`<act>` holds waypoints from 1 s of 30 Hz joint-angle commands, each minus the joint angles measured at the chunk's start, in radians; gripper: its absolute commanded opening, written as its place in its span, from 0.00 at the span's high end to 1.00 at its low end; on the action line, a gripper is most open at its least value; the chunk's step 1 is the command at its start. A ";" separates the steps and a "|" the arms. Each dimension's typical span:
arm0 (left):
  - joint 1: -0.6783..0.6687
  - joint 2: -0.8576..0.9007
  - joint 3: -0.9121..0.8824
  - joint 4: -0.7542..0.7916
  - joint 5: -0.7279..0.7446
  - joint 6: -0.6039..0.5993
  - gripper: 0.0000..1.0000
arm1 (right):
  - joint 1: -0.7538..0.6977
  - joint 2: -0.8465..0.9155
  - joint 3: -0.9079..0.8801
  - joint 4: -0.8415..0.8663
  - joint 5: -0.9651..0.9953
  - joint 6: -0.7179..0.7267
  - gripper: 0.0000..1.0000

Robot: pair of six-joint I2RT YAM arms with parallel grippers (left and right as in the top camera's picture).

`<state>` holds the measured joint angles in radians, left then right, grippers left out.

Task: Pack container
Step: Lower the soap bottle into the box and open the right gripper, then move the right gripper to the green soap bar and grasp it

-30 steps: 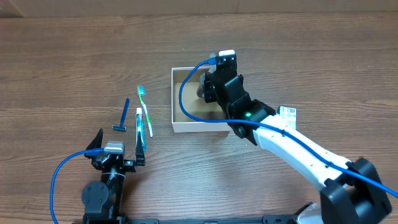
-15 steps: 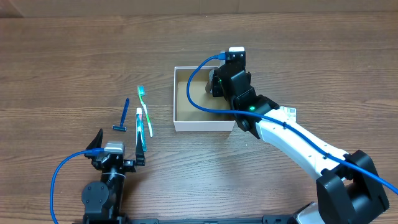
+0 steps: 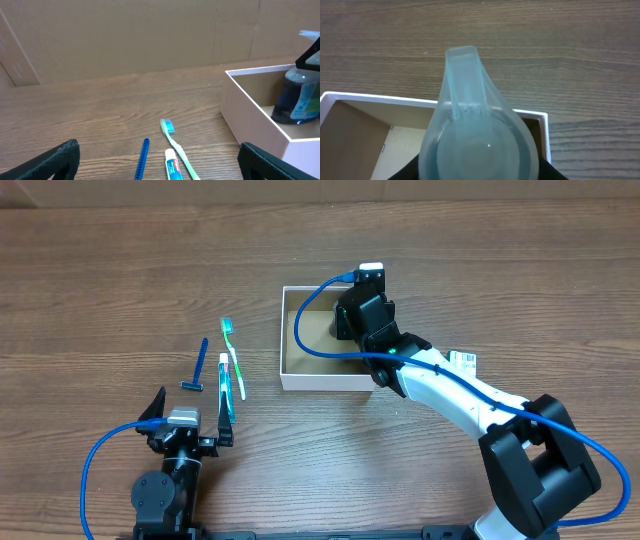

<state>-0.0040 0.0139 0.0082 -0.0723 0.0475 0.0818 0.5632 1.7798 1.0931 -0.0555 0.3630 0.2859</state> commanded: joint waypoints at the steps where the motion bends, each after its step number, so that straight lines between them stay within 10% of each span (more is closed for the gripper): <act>1: 0.010 -0.009 -0.003 -0.002 -0.003 0.001 0.00 | -0.003 -0.014 0.015 0.026 0.018 -0.031 0.61; 12: 0.010 -0.010 -0.003 -0.002 -0.003 0.001 0.00 | 0.025 -0.051 0.108 -0.120 0.018 -0.041 0.10; 30: 0.010 -0.009 -0.003 -0.002 -0.003 0.001 0.00 | -0.146 -0.509 0.299 -0.782 0.029 0.090 0.00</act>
<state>-0.0040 0.0139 0.0082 -0.0723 0.0475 0.0818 0.5041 1.3853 1.3643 -0.7517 0.3721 0.3412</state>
